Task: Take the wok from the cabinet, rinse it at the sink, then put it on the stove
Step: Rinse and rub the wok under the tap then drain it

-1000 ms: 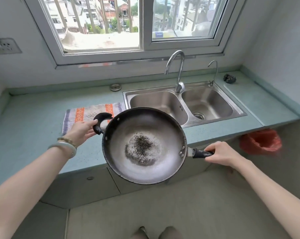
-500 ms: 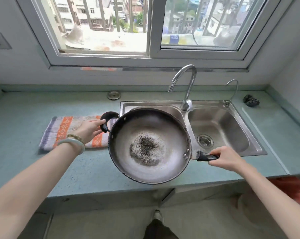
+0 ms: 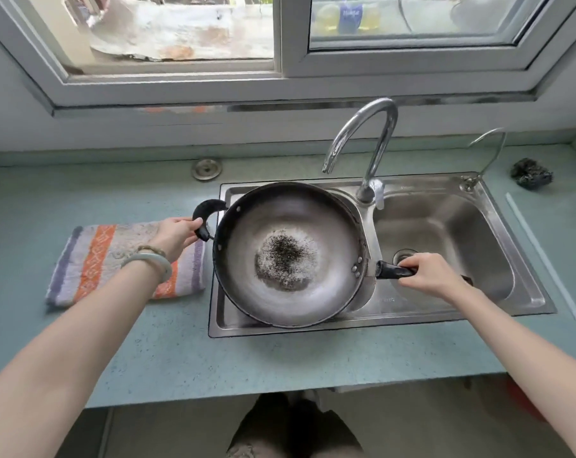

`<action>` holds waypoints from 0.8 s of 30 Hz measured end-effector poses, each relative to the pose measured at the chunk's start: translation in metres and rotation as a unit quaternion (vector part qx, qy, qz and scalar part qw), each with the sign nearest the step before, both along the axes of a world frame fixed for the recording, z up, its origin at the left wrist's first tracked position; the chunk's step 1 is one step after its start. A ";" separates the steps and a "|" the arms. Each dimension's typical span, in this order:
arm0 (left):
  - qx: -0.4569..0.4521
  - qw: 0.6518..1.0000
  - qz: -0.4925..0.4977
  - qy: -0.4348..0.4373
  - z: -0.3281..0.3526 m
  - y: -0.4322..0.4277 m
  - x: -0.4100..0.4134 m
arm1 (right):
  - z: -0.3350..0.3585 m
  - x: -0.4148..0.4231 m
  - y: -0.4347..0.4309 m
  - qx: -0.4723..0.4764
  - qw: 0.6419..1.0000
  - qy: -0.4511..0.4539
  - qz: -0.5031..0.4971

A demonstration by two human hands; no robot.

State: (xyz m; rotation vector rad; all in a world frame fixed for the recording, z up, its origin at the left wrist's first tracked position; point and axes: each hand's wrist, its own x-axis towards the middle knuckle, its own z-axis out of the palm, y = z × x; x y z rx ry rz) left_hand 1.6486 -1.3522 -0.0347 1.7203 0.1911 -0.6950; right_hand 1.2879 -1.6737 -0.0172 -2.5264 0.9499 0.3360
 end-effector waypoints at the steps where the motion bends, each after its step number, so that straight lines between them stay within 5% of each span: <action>1: 0.011 1.000 -0.003 -0.006 -0.004 -0.007 0.006 | -0.003 0.003 -0.002 0.001 1.000 0.003 -0.008; 14: 0.166 0.974 -0.129 -0.085 -0.062 -0.078 0.073 | -0.056 0.006 0.016 0.101 0.983 0.008 -0.150; 24: 0.223 0.939 -0.204 -0.165 -0.074 -0.111 0.089 | -0.087 0.008 0.038 0.068 0.984 -0.023 -0.162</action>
